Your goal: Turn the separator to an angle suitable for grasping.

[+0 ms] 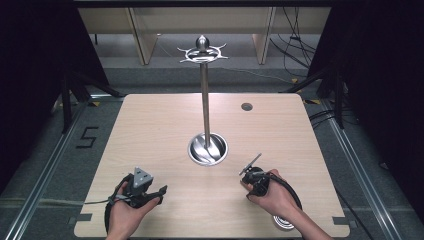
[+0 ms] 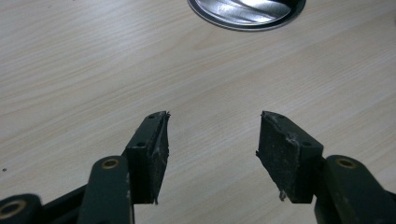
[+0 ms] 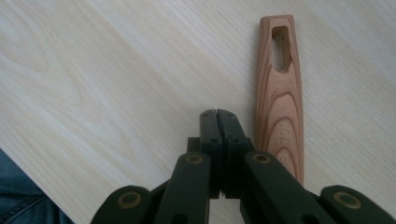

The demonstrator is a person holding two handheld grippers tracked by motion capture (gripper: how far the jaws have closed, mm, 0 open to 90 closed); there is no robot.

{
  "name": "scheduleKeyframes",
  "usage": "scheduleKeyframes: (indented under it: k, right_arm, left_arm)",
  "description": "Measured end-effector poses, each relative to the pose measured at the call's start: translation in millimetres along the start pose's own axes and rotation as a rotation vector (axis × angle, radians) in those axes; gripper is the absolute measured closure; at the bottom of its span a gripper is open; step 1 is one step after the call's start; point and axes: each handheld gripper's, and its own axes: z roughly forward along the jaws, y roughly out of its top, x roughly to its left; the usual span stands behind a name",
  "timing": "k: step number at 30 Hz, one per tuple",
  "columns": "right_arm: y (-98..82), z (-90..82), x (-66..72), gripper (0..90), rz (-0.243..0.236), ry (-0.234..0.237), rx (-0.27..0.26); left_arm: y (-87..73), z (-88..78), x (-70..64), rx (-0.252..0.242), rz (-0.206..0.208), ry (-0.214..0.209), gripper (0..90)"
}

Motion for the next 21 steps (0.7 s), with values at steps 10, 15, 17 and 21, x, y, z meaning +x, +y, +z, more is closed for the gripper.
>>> scheduleKeyframes:
  k: [10, 15, 17, 21]
  right_arm:
    - [-1.0, 2.9, -10.0, 90.0, 0.05, -0.003, 0.019]
    - [-1.6, 1.9, -15.9, 90.0, 0.08, -0.026, 0.012]
    - [-2.0, 2.0, -17.5, 90.0, 0.092, -0.029, 0.008]
    - [-3.9, 0.4, -26.1, 90.0, 0.141, -0.055, 0.004]
  left_arm:
    - [-0.5, -0.1, 1.8, -0.001, -0.007, 0.006, 41.8]
    - [-0.5, 1.3, 0.9, -0.005, -0.015, 0.014, 41.6]
    - [-0.7, 2.0, 0.5, -0.01, -0.024, 0.017, 41.7]
    - [-0.5, 1.5, 0.9, -0.011, -0.024, 0.007, 41.6]
